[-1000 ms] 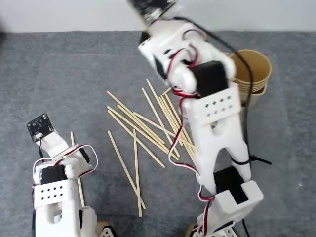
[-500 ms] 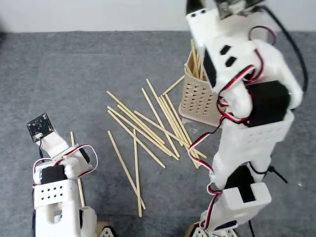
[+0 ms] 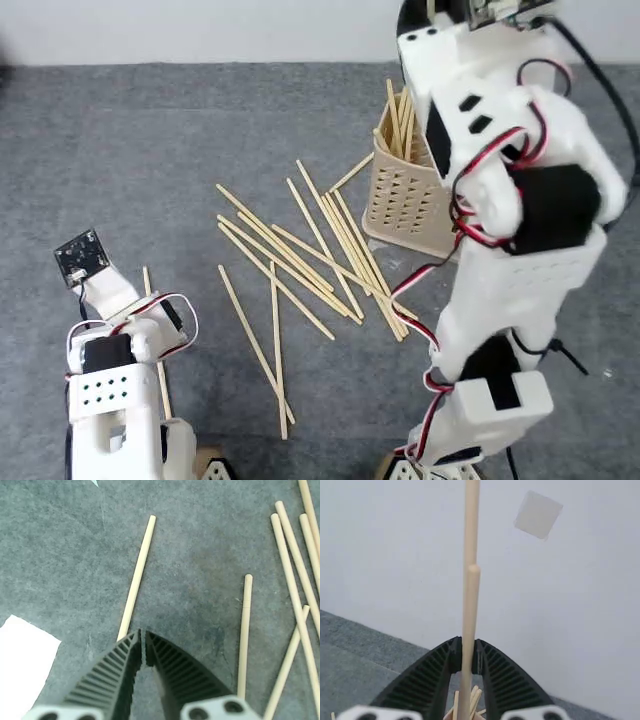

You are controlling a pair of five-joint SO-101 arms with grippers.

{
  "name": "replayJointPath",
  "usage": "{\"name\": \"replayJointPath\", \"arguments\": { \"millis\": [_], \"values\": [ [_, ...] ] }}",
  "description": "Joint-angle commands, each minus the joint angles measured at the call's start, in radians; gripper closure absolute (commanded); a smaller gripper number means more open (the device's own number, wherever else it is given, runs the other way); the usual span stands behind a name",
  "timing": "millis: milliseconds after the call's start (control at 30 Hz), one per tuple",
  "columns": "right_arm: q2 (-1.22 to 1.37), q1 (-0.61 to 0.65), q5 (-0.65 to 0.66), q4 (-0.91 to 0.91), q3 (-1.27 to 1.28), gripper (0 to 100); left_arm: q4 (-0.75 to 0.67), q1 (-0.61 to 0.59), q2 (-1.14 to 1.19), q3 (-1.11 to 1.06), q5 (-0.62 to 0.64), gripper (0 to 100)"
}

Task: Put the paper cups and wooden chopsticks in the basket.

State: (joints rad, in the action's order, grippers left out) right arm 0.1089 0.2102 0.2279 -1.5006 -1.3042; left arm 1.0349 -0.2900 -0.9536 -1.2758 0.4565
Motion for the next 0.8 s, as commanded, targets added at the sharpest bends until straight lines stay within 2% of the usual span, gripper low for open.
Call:
{"name": "replayJointPath", "arguments": {
  "millis": [0, 367, 500, 767],
  "values": [
    [-0.071, -0.004, -0.012, -0.061, -0.038, 99.1, -0.02, 0.0, -0.031, 0.008, -0.009, 99],
    [-0.124, -0.008, -0.012, -0.286, -0.038, 99.1, -0.02, 0.0, -0.031, 0.008, -0.009, 99],
    [-0.189, -0.015, -0.037, -0.3, -0.014, 99.1, -0.02, 0.0, -0.031, 0.008, -0.009, 99],
    [-0.427, -0.027, -0.041, -0.277, 0.358, 99.1, -0.02, 0.0, -0.031, 0.008, -0.009, 99]
  ]
}}
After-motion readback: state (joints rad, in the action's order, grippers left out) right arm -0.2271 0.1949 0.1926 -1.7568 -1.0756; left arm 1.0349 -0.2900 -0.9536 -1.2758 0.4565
